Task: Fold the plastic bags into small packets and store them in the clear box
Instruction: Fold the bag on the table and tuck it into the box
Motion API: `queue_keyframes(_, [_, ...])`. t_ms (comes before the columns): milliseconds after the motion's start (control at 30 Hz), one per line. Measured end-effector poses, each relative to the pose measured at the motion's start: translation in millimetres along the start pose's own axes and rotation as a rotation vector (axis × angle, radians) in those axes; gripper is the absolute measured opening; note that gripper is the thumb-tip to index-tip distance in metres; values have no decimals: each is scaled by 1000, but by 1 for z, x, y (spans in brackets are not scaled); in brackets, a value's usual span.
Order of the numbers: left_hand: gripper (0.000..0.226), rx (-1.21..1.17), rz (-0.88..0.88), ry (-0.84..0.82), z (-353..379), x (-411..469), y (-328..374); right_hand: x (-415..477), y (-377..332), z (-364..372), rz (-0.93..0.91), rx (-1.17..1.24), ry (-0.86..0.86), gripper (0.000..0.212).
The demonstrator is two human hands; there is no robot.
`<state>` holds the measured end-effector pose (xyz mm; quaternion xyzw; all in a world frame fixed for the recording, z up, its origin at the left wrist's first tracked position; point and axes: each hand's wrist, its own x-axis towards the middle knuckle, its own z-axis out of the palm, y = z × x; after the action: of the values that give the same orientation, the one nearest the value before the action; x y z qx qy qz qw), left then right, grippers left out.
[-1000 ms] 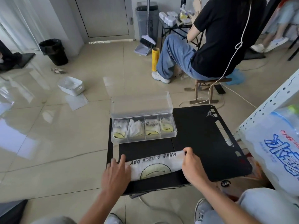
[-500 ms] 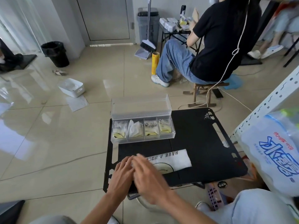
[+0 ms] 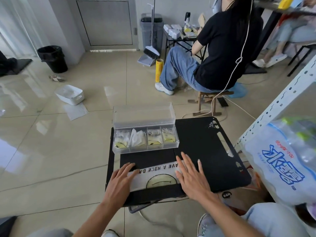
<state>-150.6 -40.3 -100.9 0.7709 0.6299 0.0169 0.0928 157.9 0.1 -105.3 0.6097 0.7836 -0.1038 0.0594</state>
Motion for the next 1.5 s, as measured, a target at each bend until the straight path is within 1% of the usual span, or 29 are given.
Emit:
queue_keyframes(67, [72,-82,-64,98,-1,1,16,2,-2,1,29,2,-5,65])
queue_keyframes(100, [71,-121,-50,114,-1,0,31,2,-3,2,31,-3,-12,66])
queue_keyframes(167, [69,-150,44,73,8,-6,68,0,-3,2,19,12,-16,66])
queue_keyframes(200, [64,-143,72,29,15,-11,82,-1,-2,1,15,43,2,66])
queue_keyframes(267, [59,-125,68,-19,33,-19,93,-1,2,-4,36,129,92,61])
queue_keyframes(333, [60,-56,69,-32,45,-22,89,5,8,-10,146,243,190,57])
queue_keyframes(367, [59,-32,75,-28,45,-21,83,9,10,-16,228,314,193,56])
queue_keyframes(400, [58,-16,83,-27,43,-20,77,13,13,-21,299,384,165,52])
queue_keyframes(467, [55,-8,81,-65,38,-18,70,18,16,-28,347,456,69,39])
queue_keyframes(533, [55,-42,94,-86,33,-19,67,17,19,-33,315,518,-13,33])
queue_keyframes(600, [54,-90,92,-113,29,-20,66,16,21,-37,273,581,-59,32])
queue_keyframes(700, [58,-119,84,-120,19,-18,68,17,24,-43,258,592,-177,29])
queue_keyframes(767, [59,-116,75,-124,17,-17,71,18,29,-44,252,623,-210,25])
queue_keyframes(800, [60,-111,66,-117,17,-17,73,17,31,-45,254,672,-222,28])
queue_keyframes(867, [69,-89,60,-96,19,-17,80,16,32,-47,268,815,-262,32])
queue_keyframes(933, [71,-92,88,-83,23,-16,86,14,30,-52,278,942,-320,30])
queue_keyframes(1033, [72,-135,131,-102,24,-14,90,13,25,-63,318,1131,-388,35])
queue_keyframes(1067, [72,-133,143,-108,24,-14,89,13,21,-68,332,1191,-412,33])
queue_keyframes(1133, [72,-120,150,-103,26,-15,89,14,7,-83,355,1251,-437,22])
queue_keyframes(1200, [74,-118,142,-97,28,-15,89,16,-15,-99,353,1272,-412,21])
queue_keyframes(1267, [75,-91,137,-97,30,-14,89,19,-47,-112,322,1222,-375,31])
queue_keyframes(1333, [74,-38,139,-122,27,-14,90,25,-82,-114,274,1118,-341,40])
queue_keyframes(1400, [64,8,125,-140,21,-16,93,33,-115,-108,220,996,-319,51])
queue_keyframes(1500, [61,-8,106,-146,21,-17,94,44,-148,-88,162,832,-358,67])
